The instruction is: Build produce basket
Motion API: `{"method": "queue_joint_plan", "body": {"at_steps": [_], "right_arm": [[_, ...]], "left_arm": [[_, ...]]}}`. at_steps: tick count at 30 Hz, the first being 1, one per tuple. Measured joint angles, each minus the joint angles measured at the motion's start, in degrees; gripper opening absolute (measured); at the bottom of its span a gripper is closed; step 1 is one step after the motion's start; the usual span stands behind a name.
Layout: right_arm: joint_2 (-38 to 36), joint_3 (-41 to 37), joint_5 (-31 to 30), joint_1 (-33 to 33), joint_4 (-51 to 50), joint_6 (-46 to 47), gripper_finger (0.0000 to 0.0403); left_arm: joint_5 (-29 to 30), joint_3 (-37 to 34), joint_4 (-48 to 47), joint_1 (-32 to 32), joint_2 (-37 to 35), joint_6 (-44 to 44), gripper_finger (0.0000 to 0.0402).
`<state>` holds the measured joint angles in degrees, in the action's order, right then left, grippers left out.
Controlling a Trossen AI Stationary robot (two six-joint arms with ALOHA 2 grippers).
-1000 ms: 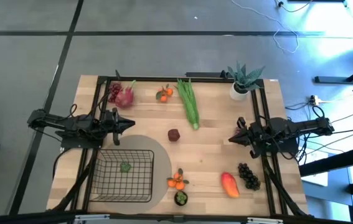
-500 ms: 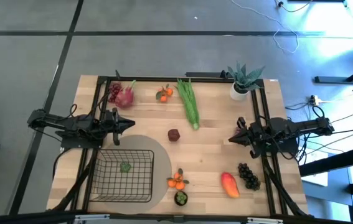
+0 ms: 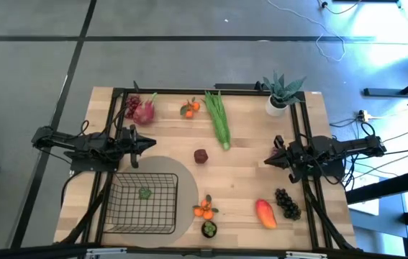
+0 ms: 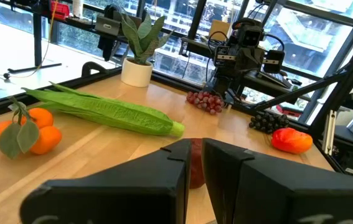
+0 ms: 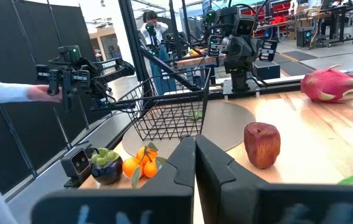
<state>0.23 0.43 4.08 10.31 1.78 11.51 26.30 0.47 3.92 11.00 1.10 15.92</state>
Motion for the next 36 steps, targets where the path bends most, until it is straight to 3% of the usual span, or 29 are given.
{"method": "queue_joint_plan", "body": {"at_steps": [9, 12, 22, 30, 36], "right_arm": [[0.0, 0.0, 0.0, 0.0, 0.0, 0.2, 0.0000], [0.0, 0.0, 0.0, 0.0, 0.0, 0.1, 0.0000], [0.0, 0.0, 0.0, 0.0, 0.0, 0.0, 0.0000], [0.0, 0.0, 0.0, 0.0, 0.0, -0.1, 0.0000], [0.0, 0.0, 0.0, 0.0, 0.0, -0.2, 0.0000]], "left_arm": [[0.0, 0.0, 0.3, 0.0, 0.0, -0.4, 0.0027], [-0.1, 0.2, 2.2, -0.1, 0.0, -5.4, 0.0027], [-2.1, 16.6, -0.8, -0.1, 1.6, -18.4, 0.0027], [1.6, 30.3, -13.0, -0.1, 16.7, -18.8, 0.0027], [6.3, 44.6, -29.0, -0.5, 32.1, -10.4, 0.0027]]}}
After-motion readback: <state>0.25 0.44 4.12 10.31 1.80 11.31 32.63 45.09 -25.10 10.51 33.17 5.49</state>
